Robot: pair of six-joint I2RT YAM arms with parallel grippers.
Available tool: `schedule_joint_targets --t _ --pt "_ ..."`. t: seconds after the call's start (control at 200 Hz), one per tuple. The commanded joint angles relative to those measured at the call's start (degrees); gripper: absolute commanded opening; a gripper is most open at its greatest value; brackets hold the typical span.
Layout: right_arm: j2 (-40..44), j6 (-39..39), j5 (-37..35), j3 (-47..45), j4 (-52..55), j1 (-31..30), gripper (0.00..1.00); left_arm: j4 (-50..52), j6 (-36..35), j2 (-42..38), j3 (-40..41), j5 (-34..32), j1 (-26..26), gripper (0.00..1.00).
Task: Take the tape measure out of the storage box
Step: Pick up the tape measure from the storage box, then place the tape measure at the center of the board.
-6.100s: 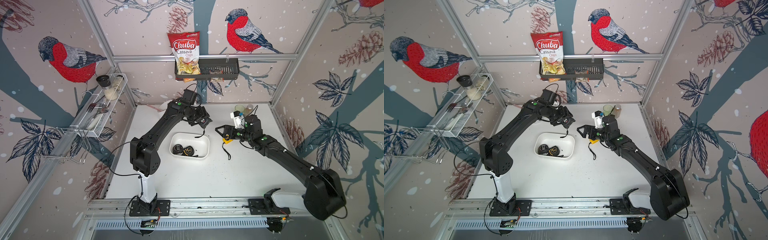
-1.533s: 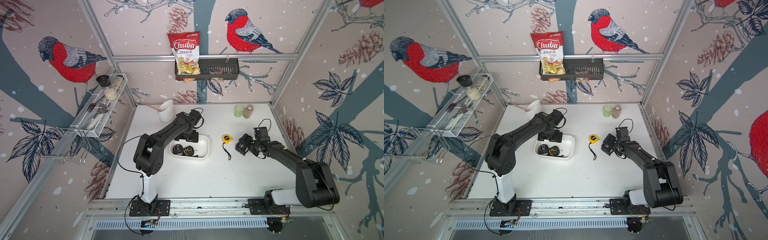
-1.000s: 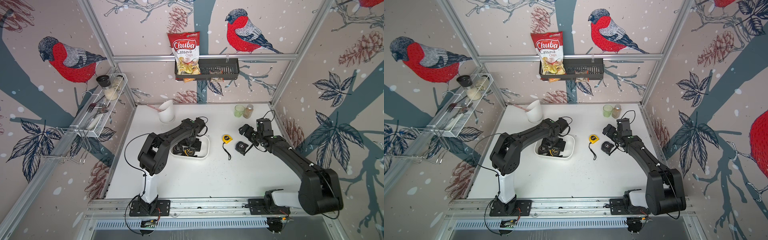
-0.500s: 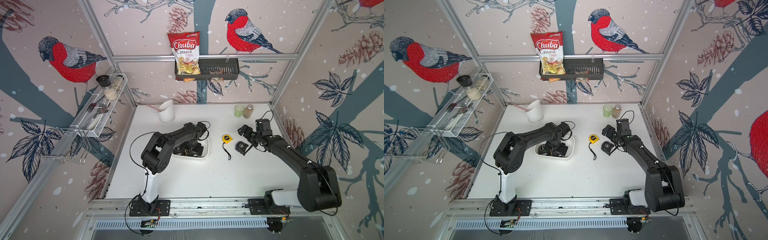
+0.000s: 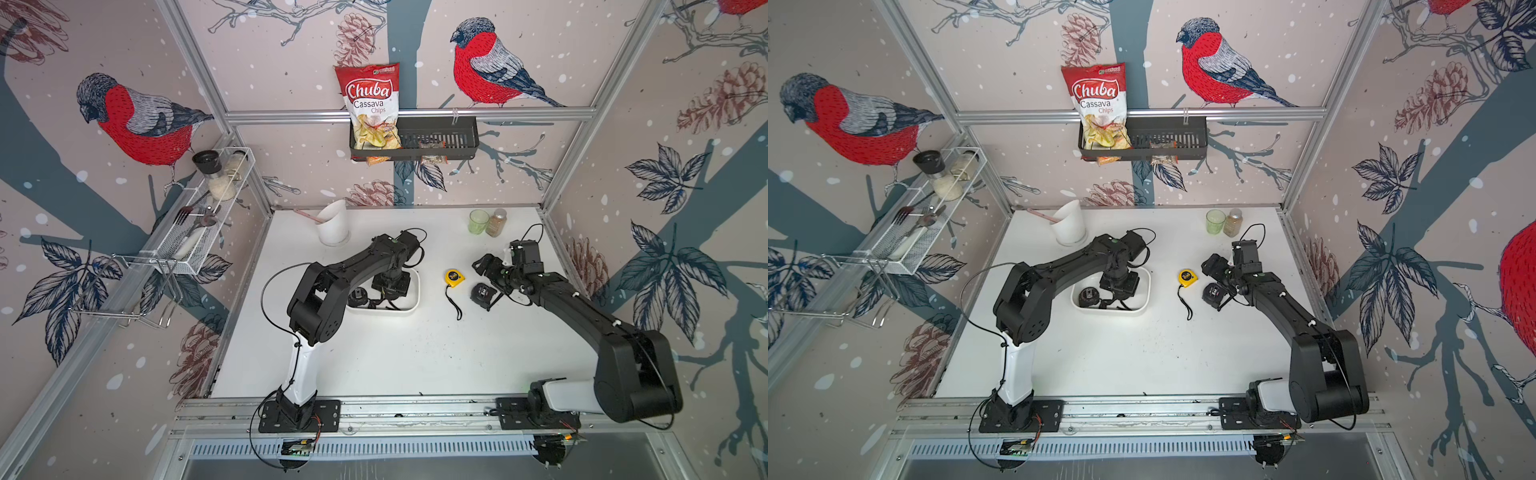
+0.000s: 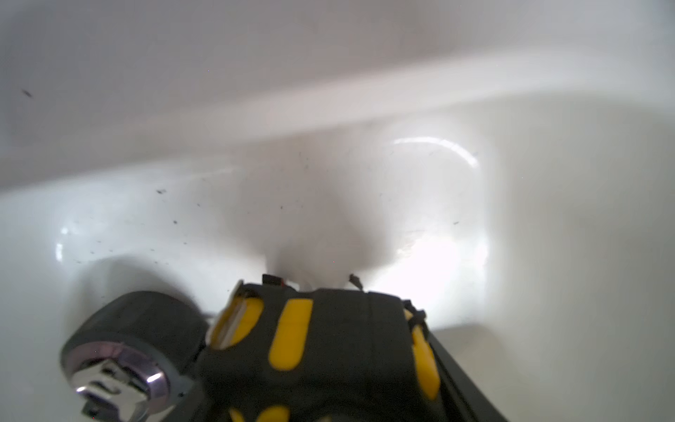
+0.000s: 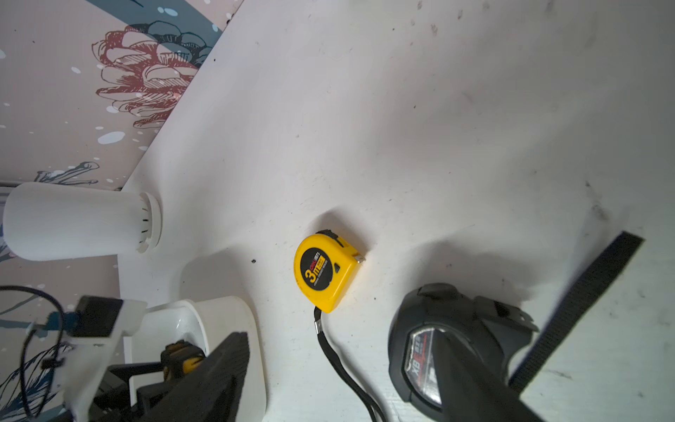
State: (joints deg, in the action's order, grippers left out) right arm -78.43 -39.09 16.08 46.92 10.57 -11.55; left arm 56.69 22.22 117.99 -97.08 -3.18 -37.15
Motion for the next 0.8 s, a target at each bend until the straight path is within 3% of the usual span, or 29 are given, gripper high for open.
schedule_joint_targets --t 0.0,0.12,0.22,0.51,0.615,0.795 --pt "-0.1 2.5 6.1 0.4 -2.8 -1.5 0.84 5.2 2.3 -0.9 -8.0 -0.4 0.9 0.00" --pt "0.1 4.6 9.6 1.5 -3.9 -4.0 0.84 8.2 6.2 0.2 -19.5 4.1 2.9 0.00" --pt "1.1 5.2 10.5 1.9 -6.6 -6.5 0.85 6.5 11.6 0.4 -25.3 12.3 5.3 0.00" --pt "3.6 5.0 5.3 2.6 -19.8 -14.7 0.84 -12.3 30.6 -1.1 -20.4 37.8 7.0 0.00" --pt "2.6 5.6 3.7 3.1 -23.2 -16.4 0.85 -15.9 35.7 -1.0 -20.2 40.9 7.0 0.00" --pt "0.6 6.8 2.6 5.8 -24.5 -17.8 0.85 -18.0 39.7 -1.8 -19.5 40.7 7.0 0.00"
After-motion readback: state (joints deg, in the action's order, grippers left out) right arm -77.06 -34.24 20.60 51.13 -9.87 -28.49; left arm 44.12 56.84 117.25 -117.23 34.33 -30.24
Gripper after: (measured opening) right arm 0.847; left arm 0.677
